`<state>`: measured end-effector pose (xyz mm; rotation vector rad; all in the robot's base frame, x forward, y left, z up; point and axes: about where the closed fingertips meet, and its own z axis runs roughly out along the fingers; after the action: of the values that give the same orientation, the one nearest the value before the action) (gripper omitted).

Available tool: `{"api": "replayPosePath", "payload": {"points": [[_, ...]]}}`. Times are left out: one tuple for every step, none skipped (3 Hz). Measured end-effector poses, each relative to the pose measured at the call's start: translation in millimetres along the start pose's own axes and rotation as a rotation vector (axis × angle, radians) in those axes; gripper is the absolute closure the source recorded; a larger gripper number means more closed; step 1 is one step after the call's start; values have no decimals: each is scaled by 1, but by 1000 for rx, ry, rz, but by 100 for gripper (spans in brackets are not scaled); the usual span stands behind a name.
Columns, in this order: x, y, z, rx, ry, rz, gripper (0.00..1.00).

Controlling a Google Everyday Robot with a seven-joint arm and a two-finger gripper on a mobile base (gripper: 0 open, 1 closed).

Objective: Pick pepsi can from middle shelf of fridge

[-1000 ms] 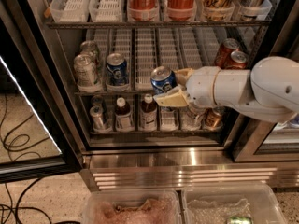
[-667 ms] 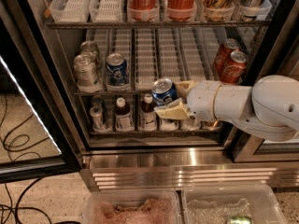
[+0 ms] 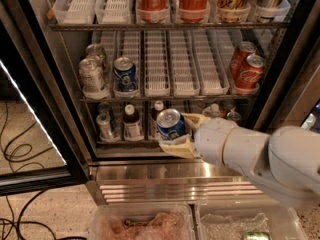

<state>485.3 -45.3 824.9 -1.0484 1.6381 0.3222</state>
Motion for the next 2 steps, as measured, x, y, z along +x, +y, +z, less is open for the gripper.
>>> {"api": "replayPosePath", "payload": {"points": [[5, 37, -21, 21, 55, 11, 100], [9, 58, -38, 45, 110, 18, 100]]}}
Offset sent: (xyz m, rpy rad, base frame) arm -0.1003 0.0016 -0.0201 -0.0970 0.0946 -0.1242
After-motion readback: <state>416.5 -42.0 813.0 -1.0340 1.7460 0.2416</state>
